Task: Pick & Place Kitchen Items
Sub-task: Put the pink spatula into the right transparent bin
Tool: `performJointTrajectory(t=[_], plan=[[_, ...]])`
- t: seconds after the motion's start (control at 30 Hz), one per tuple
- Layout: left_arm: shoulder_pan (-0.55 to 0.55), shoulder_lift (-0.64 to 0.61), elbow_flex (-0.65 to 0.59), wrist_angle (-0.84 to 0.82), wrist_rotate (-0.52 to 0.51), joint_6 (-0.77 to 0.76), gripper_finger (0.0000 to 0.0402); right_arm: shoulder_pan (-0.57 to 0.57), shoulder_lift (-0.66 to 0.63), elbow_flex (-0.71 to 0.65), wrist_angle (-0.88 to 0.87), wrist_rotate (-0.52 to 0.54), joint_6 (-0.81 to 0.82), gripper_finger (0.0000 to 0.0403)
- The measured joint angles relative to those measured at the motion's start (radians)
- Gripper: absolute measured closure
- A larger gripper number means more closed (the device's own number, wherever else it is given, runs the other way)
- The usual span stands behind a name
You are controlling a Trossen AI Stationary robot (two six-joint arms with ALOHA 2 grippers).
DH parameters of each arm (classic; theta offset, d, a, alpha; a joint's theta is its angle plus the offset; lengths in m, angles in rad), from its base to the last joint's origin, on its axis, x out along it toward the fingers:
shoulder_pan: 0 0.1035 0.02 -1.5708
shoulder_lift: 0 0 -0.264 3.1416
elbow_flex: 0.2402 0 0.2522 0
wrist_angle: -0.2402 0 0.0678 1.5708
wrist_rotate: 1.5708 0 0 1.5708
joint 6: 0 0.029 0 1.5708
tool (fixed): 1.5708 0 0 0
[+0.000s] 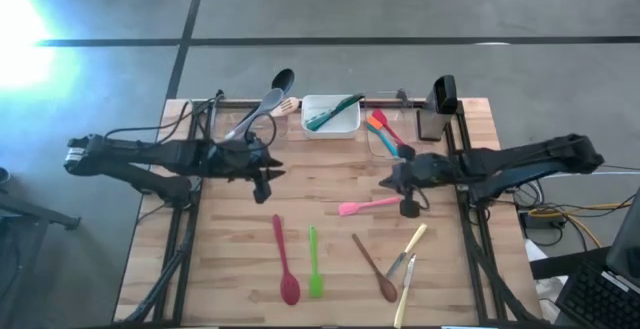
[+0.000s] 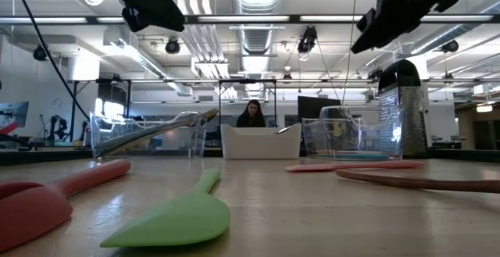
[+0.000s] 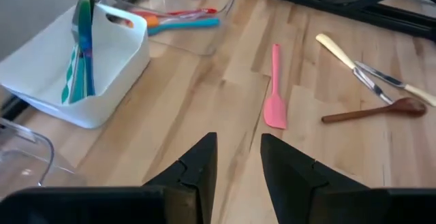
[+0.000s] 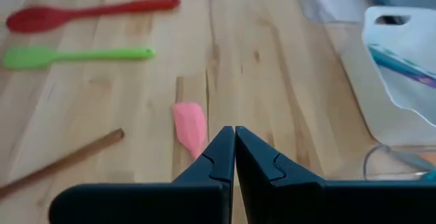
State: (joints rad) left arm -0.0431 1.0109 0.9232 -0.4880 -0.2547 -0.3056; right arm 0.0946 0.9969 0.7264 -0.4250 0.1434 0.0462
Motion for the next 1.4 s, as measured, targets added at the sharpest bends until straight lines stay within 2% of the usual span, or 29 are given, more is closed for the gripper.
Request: performJointTrajectory(t=[0.17, 0.43, 0.57, 0.67, 0.87, 0.97, 1.2, 1.4], plan=[[-0.002, 0.003, -0.043, 0.026, -0.002, -0.034, 0.0287, -0.059, 0.138, 0.088, -0.116, -0.021, -0.076, 0.0375], [-0.002, 0.003, -0.088, 0.054, -0.004, -0.033, 0.0289, -0.076, 0.404, 0.284, -0.296, -0.016, -0.128, 0.0298], [-0.002, 0.003, -0.096, 0.051, -0.004, -0.028, 0.0289, -0.073, 0.522, 0.412, -0.485, -0.024, -0.064, 0.0265], [-0.002, 0.003, -0.096, 0.052, -0.004, -0.005, 0.0289, -0.054, 0.585, 0.487, -0.633, -0.081, -0.012, 0.0248], [-0.002, 0.004, -0.096, 0.051, -0.003, 0.054, 0.0289, 0.053, 0.618, 0.520, -0.696, -0.110, 0.057, 0.0229], [-0.002, 0.004, -0.096, 0.051, -0.003, 0.073, 0.0289, 0.105, 0.613, 0.516, -0.698, -0.115, 0.152, 0.0227], [-0.001, 0.006, -0.096, 0.053, -0.002, 0.149, 0.0289, 0.257, 0.564, 0.501, -0.676, -0.103, 0.613, 0.0232], [-0.001, 0.006, -0.128, 0.089, -0.016, 0.181, 0.0289, 0.329, 0.562, 0.511, -0.655, -0.016, 0.762, 0.0227]])
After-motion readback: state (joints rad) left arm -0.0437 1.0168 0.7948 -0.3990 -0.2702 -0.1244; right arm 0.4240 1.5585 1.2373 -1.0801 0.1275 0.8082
